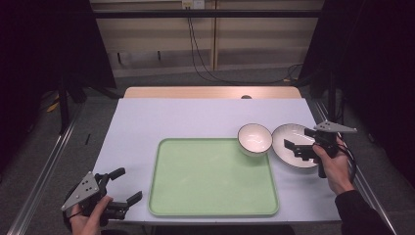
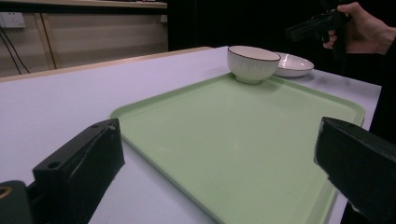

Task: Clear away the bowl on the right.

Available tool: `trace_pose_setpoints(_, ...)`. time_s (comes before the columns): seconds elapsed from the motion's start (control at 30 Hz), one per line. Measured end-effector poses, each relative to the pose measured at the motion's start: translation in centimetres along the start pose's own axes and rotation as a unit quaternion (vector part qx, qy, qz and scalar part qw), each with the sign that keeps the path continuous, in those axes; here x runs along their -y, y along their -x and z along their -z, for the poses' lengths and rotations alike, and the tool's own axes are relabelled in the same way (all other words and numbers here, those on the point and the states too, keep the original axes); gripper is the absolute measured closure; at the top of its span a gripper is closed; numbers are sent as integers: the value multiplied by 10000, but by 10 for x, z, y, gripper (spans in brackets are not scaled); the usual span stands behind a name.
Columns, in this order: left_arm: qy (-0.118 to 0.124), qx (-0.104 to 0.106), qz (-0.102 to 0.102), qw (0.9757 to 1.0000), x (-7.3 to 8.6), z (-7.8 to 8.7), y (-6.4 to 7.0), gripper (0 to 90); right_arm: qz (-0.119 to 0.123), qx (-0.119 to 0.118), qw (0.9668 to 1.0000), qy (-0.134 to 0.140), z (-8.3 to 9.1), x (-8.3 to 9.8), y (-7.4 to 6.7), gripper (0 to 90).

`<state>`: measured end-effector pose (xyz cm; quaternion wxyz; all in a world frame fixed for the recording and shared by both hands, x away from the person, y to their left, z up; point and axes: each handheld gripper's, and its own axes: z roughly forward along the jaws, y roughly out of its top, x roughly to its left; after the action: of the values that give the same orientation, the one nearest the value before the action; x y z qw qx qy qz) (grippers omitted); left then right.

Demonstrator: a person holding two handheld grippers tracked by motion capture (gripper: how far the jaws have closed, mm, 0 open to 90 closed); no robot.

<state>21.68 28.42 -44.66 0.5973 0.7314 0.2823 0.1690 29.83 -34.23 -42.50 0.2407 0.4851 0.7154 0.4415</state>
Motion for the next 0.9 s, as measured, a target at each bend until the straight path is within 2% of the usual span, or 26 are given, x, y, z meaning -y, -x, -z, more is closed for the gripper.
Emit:
trace_pose_setpoints(0.1, -12, 5, 5, 10000, 0, 0, 0, 14, 49, 19, 10000, -16, 5, 4, 0, 31)
trace_pose_setpoints(0.4, -26, -9, 5, 10000, 0, 0, 0, 14, 30, 48, 9997, 235, 26, 15, -6, 32)
trace_pose_setpoints(0.5, -27, -17, 50, 10000, 1, -1, 0, 14, 87, 45, 9996, 261, 28, 17, -7, 33)
trace_pose_setpoints(0.57, -36, -17, 2, 10000, 0, 0, 0, 14, 81, 46, 9996, 268, 31, 19, -9, 33)
trace_pose_setpoints(0.8, -36, -35, 20, 10000, 0, -1, 0, 15, 144, 37, 9995, 277, 39, 30, -18, 34)
trace_pose_setpoints(0.87, -106, -12, -48, 9999, 0, -1, -1, 15, 117, 27, 9995, 292, 42, 31, -19, 35)
trace_pose_setpoints(0.9, -102, -20, -9, 9999, 0, -1, -1, 15, 123, 34, 9995, 281, 43, 32, -18, 35)
